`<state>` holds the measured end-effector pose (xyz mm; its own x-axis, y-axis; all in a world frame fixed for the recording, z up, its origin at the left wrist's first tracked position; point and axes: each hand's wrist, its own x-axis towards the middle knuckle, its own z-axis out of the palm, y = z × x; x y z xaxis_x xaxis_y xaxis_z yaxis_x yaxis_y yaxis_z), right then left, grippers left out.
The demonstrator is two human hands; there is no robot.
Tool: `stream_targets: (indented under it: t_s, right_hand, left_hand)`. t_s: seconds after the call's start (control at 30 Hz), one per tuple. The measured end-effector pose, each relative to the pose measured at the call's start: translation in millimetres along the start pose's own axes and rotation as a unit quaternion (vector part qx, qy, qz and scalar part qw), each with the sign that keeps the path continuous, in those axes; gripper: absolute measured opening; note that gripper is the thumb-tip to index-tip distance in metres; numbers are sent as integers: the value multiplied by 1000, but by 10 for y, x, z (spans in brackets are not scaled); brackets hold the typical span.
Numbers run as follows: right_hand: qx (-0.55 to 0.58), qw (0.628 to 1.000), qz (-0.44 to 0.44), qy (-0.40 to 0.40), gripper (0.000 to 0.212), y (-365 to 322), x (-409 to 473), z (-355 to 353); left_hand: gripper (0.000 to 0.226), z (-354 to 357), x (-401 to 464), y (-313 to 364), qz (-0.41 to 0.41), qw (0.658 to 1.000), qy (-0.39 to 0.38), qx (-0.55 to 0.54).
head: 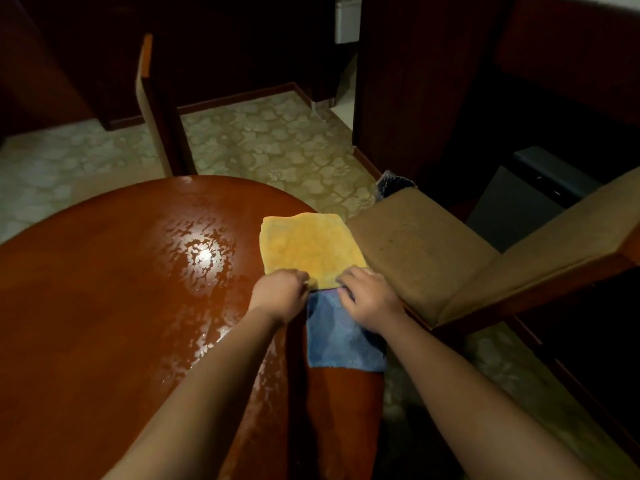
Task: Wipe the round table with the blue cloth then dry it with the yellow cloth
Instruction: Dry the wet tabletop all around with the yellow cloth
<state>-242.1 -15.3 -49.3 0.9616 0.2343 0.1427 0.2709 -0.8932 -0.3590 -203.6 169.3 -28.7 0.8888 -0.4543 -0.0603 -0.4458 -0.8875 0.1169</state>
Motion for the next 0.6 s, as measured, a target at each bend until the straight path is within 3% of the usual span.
stream_targets:
  t_s: [0.1, 0.23, 0.37, 0.47, 0.6]
  right_hand:
    - [21, 992, 121, 3, 36, 29, 202, 33]
    - [65, 970, 233, -2, 44, 87, 407, 107]
    - [141, 933, 328, -50, 55, 161, 583, 176]
    - [182, 913, 358, -75, 63, 226, 658, 238]
    - [154, 910, 377, -80, 73, 254, 686, 262]
  left_hand:
    - [28, 43, 133, -162, -175, 974, 75, -119]
    - [43, 254, 330, -398, -336, 903, 57, -262]
    - [55, 353, 449, -448, -404, 816, 23, -414]
    - [55, 387, 521, -459, -434, 774, 14, -460]
    - [47, 408, 585, -471, -459, 725, 16, -513]
